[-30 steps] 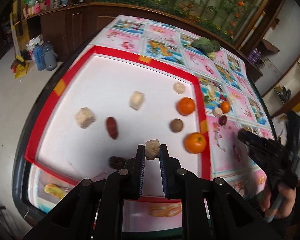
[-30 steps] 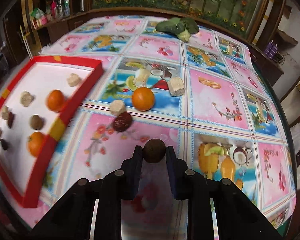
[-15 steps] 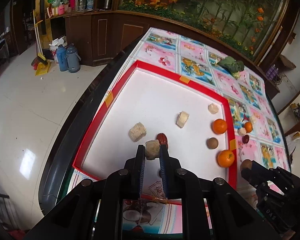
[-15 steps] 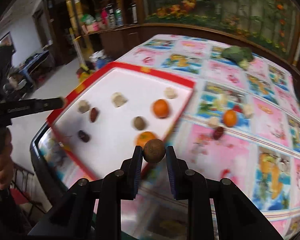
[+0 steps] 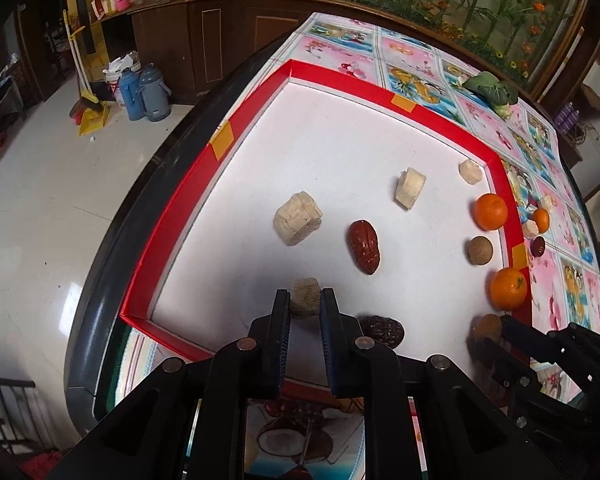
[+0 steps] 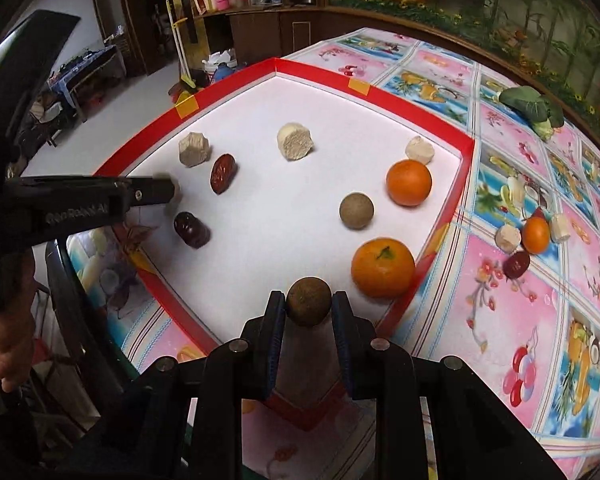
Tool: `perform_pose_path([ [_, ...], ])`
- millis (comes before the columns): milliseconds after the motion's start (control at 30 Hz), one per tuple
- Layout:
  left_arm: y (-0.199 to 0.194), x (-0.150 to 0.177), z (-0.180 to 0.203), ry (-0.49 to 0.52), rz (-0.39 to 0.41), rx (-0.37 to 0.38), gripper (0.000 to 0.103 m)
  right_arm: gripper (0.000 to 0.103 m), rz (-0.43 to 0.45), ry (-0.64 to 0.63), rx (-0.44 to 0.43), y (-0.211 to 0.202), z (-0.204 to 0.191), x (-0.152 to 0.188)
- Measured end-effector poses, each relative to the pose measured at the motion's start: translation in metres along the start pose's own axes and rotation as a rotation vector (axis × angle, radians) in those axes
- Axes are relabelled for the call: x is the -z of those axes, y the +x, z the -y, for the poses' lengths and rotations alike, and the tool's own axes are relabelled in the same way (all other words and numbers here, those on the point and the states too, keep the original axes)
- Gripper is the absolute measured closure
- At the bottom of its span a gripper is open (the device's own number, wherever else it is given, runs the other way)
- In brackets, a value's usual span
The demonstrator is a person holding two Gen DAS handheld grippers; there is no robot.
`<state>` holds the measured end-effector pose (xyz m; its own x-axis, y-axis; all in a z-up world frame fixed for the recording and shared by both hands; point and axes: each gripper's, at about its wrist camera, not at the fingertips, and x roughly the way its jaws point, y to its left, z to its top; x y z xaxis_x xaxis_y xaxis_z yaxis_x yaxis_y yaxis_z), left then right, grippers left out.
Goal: Organize fruits
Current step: 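Release the walnut into the tray with the right gripper while the left drops the beige nut there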
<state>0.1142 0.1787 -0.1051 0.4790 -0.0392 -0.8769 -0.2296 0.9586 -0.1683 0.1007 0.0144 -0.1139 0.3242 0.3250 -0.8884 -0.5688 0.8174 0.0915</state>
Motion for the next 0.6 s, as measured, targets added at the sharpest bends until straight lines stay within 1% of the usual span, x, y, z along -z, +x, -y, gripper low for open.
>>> perform_pose_path([
  [100, 0.003, -0.001, 0.002, 0.0, 0.0, -0.001, 0.087, 0.079, 0.005, -0.004, -0.002, 0.0, 0.0, 0.001],
  [133, 0.003, -0.001, 0.002, 0.0, 0.0, 0.001, 0.082, 0.078, 0.0, -0.001, -0.012, 0.001, 0.001, 0.001],
  [167, 0.002, -0.001, 0.001, -0.001, 0.002, -0.001, 0.068, 0.078, 0.0, 0.0, -0.015, 0.001, 0.001, 0.001],
  [200, 0.001, 0.0, 0.001, 0.001, 0.01, -0.008, 0.063, 0.078, 0.003, 0.001, -0.023, -0.001, 0.003, 0.002],
  [233, -0.001, 0.0, 0.002, 0.006, 0.021, -0.021, 0.061, 0.078, 0.008, 0.005, -0.031, -0.003, 0.004, 0.001],
  [300, -0.009, 0.002, 0.004, 0.012, 0.039, -0.023, 0.061, 0.076, 0.046, 0.032, -0.059, -0.017, 0.013, 0.0],
  [367, -0.019, 0.002, 0.008, 0.015, 0.06, -0.007, 0.061, 0.07, 0.093, 0.059, -0.072, -0.036, 0.023, -0.001],
  [400, -0.026, 0.003, 0.013, 0.024, 0.078, 0.004, 0.06, 0.063, 0.111, 0.072, -0.061, -0.046, 0.028, 0.0],
  [433, -0.031, 0.004, 0.018, 0.035, 0.094, 0.012, 0.059, 0.055, 0.134, 0.085, -0.032, -0.058, 0.036, 0.002],
  [500, -0.042, 0.008, 0.036, 0.071, 0.121, 0.047, 0.053, 0.046, 0.152, 0.109, 0.022, -0.071, 0.05, 0.007],
  [533, -0.044, 0.012, 0.045, 0.091, 0.123, 0.068, 0.05, 0.044, 0.155, 0.126, 0.066, -0.075, 0.061, 0.011],
  [600, -0.046, 0.019, 0.071, 0.146, 0.11, 0.118, 0.05, 0.04, 0.144, 0.171, 0.166, -0.074, 0.085, 0.021],
])
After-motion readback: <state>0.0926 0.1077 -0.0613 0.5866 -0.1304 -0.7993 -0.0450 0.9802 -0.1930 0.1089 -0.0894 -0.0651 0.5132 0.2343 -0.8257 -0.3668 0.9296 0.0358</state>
